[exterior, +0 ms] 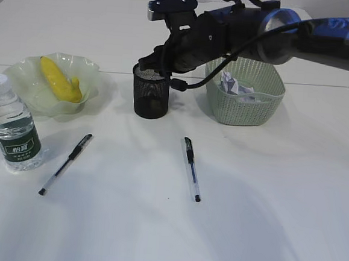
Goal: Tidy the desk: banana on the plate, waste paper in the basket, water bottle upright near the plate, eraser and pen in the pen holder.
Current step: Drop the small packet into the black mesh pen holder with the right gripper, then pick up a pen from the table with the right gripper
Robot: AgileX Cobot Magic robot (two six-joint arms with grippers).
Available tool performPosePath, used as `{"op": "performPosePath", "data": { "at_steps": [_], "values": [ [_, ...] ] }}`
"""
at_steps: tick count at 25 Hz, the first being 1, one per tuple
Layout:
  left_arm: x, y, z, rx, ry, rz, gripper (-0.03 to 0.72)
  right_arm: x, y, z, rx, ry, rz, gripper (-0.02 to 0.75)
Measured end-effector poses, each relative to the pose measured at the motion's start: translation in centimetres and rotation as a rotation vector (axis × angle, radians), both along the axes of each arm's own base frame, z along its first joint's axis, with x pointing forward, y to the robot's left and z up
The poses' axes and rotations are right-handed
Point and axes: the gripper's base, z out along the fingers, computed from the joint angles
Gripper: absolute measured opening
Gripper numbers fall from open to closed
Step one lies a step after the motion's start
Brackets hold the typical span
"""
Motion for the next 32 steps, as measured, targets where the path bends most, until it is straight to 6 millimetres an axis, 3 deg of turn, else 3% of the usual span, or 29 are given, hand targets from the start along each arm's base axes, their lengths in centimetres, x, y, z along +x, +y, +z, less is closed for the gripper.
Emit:
{"op": "performPosePath", "data": {
  "at_steps": [7, 12, 22, 26, 32],
  "values": [
    [0.1, 0.0, 0.0, -0.001, -0.006, 0.002, 0.366, -1.7, -1.1, 4.7, -0.044, 0.031, -0.007, 0.272],
    [0.1, 0.0, 0.0, -0.001, -0.009, 0.002, 0.364, -3.7, -2.4, 5.9, -0.102, 0.205, -0.061, 0.27],
    [0.1, 0.0, 0.0, -0.001, -0.01, 0.003, 0.364, -6.9, -3.9, 4.9, -0.212, 0.591, -0.178, 0.271],
    [0.2, 0.0, 0.1, -0.002, -0.021, 0.005, 0.364, -6.9, -3.8, 4.3, -0.21, 0.631, -0.201, 0.271],
    [0.2, 0.0, 0.1, -0.005, -0.029, 0.008, 0.364, -6.4, -3.2, 1.1, -0.201, 0.717, -0.22, 0.271]
  ]
}}
